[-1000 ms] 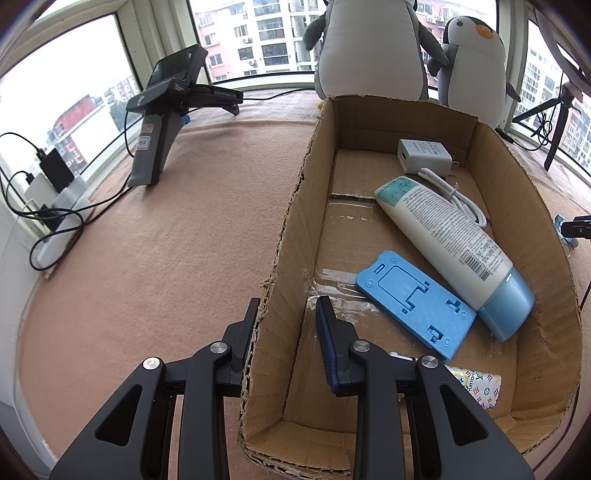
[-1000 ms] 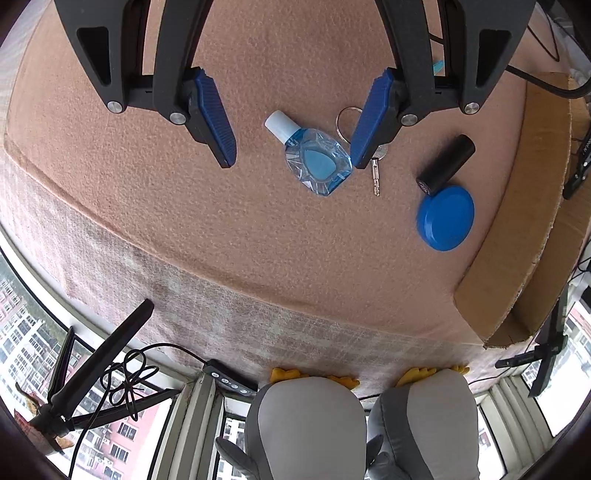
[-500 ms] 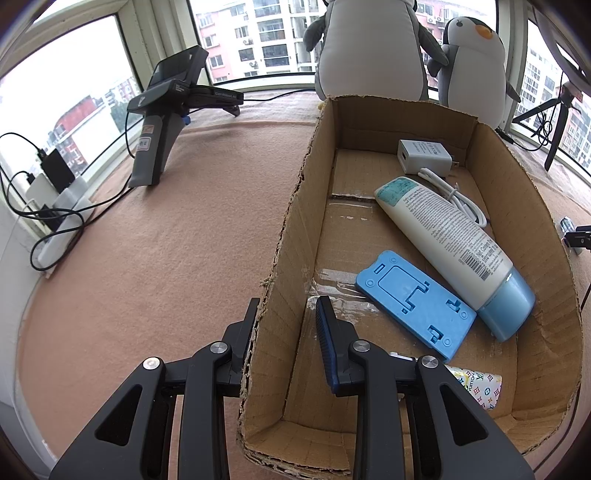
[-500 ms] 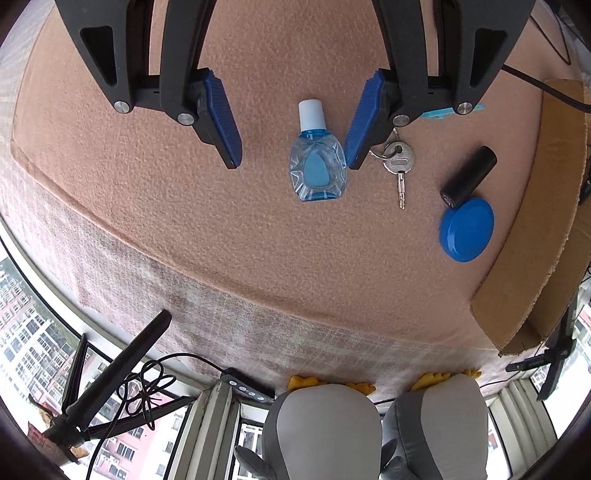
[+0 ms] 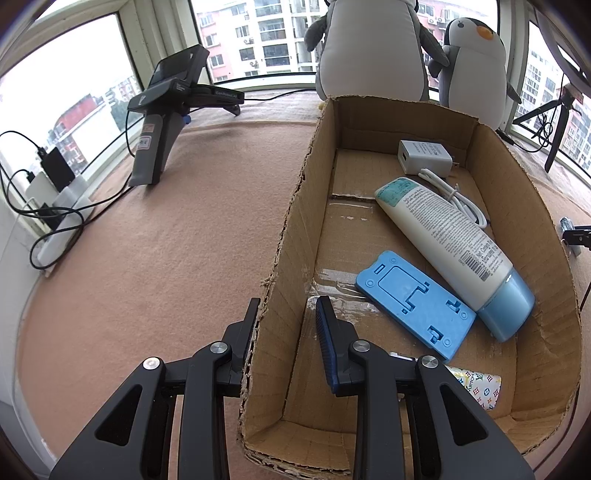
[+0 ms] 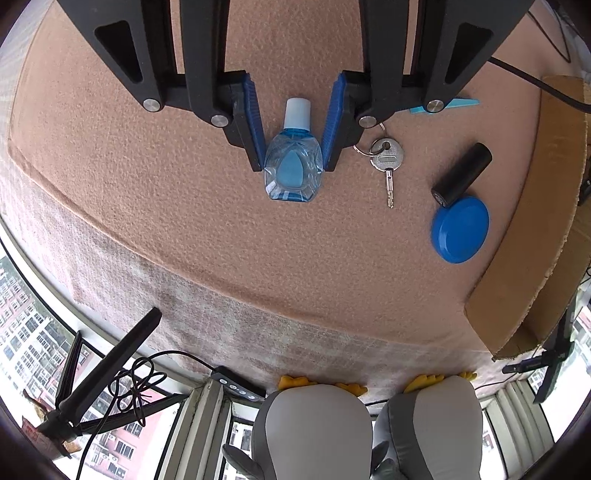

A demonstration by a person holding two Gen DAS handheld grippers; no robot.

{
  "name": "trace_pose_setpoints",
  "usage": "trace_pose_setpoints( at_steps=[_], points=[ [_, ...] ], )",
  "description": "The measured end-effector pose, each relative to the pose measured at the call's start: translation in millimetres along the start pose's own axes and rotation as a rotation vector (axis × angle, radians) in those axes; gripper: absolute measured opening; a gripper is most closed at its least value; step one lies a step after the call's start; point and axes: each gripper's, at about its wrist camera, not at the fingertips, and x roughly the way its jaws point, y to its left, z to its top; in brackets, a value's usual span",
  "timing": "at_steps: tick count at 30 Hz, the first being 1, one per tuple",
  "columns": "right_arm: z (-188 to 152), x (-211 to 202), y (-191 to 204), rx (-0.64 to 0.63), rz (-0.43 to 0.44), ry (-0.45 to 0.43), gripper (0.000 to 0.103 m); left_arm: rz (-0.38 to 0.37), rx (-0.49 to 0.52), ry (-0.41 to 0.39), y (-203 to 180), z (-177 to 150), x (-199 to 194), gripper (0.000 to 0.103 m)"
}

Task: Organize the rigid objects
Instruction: 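Grasp the blue sanitizer bottle with the right tool, then carry the sanitizer bottle into the box and open the right tool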

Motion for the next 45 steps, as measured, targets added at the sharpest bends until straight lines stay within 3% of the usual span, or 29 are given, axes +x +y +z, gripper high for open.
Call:
trace_pose_setpoints(
  at_steps=[8,17,22,30,39,45],
  points=[
    [-7,-7,-10,0.052,0.0,-0.023,0.028,-0.001,-0.002,0.0,0,0,0,0.027],
    [-13,-52,-1,0.052,0.002,-0.113,0.028,-0.002,-0.002,-0.001,-1,0,0,0.027],
    [-7,-83,38,-0.028,0.034,-0.181,0.028,-0.01,-0.008,-0.002,0,0,0,0.027],
    [11,-108,115,-0.133,0.197,-0.222,0.028,-0.024,-0.016,-0.005,4,0,0,0.027],
    [28,-90,202,-0.224,0.311,-0.188,0.028,-0.041,-0.032,-0.007,7,-1,1,0.027],
    [33,-65,234,-0.249,0.335,-0.135,0.028,-0.047,-0.036,-0.008,8,-2,1,0.027]
  ],
)
